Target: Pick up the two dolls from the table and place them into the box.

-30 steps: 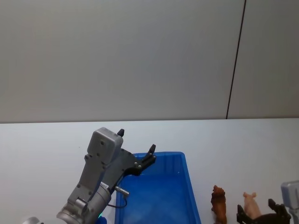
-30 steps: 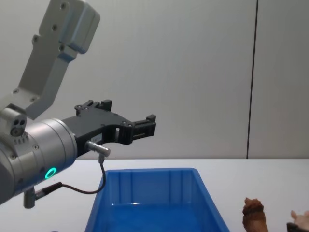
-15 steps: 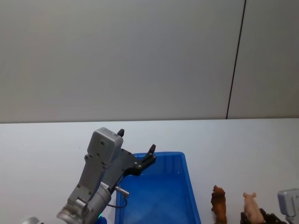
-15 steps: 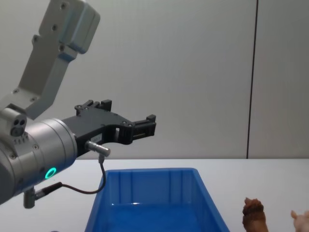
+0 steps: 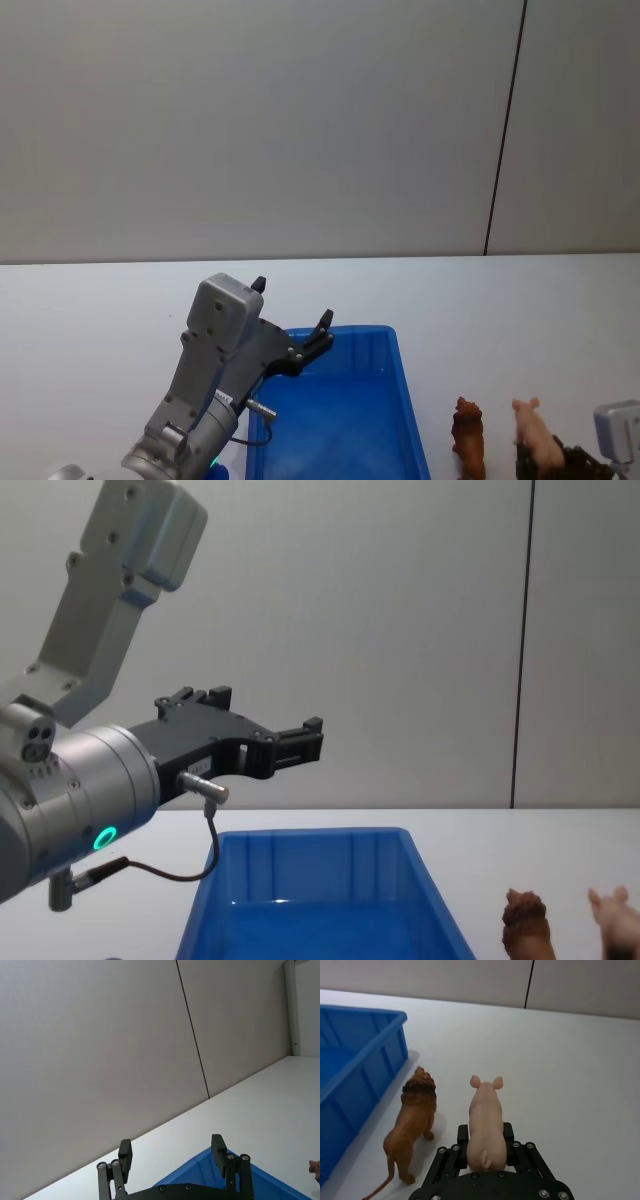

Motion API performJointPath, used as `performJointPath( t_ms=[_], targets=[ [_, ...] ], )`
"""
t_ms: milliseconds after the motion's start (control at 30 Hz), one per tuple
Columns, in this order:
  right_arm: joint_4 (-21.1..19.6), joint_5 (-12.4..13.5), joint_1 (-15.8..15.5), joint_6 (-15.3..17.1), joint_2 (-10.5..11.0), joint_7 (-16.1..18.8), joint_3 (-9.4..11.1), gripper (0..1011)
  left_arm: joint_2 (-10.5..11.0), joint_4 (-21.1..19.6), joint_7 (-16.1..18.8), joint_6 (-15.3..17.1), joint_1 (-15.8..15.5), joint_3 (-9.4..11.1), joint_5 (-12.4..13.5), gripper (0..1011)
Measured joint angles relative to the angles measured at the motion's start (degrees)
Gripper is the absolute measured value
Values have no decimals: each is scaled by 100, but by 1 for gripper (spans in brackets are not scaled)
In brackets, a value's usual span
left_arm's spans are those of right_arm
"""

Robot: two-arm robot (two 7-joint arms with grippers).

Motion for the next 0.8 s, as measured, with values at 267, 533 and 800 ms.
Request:
performJointPath(
  t_ms=[267,533,800],
  targets=[
    [-210,-166,-10,-292,10,104,-1,381,0,0,0,0,0,0,0,1001],
    [-359,-205,108,-535,-28,516,-6,381,0,0,0,0,0,0,0,1001],
    [-318,-122,350,-565,-154,1049,-55,380,0,0,0,0,0,0,0,1001]
  ],
)
